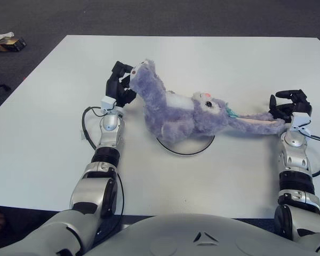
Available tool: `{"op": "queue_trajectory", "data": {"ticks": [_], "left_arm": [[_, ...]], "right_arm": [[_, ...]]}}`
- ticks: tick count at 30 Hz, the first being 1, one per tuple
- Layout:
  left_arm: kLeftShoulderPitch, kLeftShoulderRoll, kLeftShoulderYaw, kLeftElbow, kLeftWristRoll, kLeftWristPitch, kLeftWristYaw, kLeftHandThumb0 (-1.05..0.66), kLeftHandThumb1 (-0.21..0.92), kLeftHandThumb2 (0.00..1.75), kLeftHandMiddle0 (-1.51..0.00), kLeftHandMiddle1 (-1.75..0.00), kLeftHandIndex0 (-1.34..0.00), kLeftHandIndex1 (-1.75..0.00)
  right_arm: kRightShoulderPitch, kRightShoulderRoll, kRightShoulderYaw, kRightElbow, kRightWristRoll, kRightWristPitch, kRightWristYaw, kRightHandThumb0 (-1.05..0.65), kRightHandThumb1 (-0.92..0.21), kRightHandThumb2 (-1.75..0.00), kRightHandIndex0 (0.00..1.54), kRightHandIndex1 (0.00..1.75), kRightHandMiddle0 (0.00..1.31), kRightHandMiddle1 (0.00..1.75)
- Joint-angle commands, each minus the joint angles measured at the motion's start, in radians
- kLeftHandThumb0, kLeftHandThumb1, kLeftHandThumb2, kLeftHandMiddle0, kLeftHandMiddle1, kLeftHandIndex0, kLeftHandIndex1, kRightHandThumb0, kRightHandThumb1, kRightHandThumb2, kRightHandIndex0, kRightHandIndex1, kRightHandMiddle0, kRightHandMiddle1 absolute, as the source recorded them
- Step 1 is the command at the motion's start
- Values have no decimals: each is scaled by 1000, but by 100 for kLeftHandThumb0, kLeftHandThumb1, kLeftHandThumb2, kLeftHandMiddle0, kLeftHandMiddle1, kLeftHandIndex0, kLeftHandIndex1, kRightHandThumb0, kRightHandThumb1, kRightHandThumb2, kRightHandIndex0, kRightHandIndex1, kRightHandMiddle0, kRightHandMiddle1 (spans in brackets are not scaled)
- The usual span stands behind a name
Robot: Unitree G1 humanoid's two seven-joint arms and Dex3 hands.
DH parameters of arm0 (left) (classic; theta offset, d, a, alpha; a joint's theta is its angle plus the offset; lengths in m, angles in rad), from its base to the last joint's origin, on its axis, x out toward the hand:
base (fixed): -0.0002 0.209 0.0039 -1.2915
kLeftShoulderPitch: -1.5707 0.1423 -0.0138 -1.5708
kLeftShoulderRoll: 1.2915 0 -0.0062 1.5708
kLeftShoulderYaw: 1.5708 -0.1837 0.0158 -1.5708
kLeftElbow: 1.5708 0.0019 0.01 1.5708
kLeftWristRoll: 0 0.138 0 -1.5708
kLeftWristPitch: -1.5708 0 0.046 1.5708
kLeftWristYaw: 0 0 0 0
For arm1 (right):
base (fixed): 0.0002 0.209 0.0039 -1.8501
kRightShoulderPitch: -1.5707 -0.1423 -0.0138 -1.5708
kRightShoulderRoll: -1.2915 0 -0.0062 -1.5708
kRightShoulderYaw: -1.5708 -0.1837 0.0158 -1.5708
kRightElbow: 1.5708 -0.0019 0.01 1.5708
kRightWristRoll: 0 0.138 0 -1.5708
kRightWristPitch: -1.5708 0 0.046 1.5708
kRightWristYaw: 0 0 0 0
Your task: Put the doll into the plate.
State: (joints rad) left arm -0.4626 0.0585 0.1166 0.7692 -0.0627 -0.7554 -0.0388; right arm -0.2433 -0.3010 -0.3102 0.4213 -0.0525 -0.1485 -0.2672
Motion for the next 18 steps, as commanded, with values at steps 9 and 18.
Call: {"op": "queue_trajectory", "data": {"ticks": [9, 18], "left_arm": [[103, -22, -6, 53, 16, -11, 3, -36, 92, 30, -91, -175, -44, -150], [105, -24, -6, 48, 15, -9, 2, -36, 92, 30, -92, -175, -44, -150]], "right_arm": [[-7, 27, 62, 48, -21, 20, 14, -38, -58, -96, 84, 175, 41, 174], [-24, 33, 104, 34, -29, 43, 34, -40, -59, -95, 88, 175, 41, 175]]}}
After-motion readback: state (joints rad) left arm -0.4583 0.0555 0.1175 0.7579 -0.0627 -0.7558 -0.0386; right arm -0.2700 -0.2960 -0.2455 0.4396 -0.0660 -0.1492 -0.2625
